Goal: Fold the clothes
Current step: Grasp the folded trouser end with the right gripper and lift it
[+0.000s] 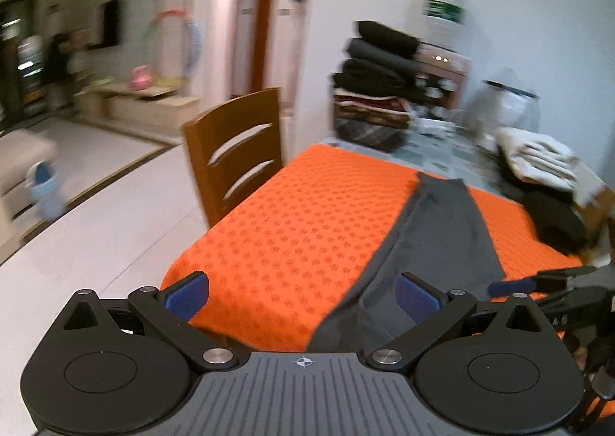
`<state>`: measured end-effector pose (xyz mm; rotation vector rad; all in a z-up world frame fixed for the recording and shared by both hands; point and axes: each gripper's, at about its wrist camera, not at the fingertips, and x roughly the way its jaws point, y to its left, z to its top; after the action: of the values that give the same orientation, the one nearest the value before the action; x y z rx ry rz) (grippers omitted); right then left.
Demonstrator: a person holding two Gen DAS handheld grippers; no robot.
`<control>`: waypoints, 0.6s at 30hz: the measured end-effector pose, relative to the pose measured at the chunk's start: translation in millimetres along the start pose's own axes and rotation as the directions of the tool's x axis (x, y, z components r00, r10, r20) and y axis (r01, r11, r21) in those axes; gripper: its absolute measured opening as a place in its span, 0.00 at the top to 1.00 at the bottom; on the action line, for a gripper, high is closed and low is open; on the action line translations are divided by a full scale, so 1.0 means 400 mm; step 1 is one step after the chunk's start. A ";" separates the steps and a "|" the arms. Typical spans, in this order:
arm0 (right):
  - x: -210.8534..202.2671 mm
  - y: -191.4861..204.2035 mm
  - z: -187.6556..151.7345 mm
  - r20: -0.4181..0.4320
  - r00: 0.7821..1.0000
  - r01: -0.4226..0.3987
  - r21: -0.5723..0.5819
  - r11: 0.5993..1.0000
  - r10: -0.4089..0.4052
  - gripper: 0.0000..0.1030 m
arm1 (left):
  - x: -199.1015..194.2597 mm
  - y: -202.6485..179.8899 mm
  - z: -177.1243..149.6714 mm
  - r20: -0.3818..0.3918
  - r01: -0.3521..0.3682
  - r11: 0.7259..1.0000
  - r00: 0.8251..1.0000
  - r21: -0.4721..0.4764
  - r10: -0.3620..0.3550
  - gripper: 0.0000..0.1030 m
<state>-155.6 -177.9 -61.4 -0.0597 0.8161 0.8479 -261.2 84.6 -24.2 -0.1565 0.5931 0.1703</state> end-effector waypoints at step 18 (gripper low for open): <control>0.126 0.145 -0.170 -0.137 0.966 0.242 0.164 0.956 -0.221 0.67 | 0.291 0.147 0.196 -0.125 0.413 0.867 0.911 0.278 -0.394 0.00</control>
<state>-218.0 -130.2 -127.4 -0.0452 0.9727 0.5504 -135.8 170.4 -31.6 0.0111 0.6303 -0.3350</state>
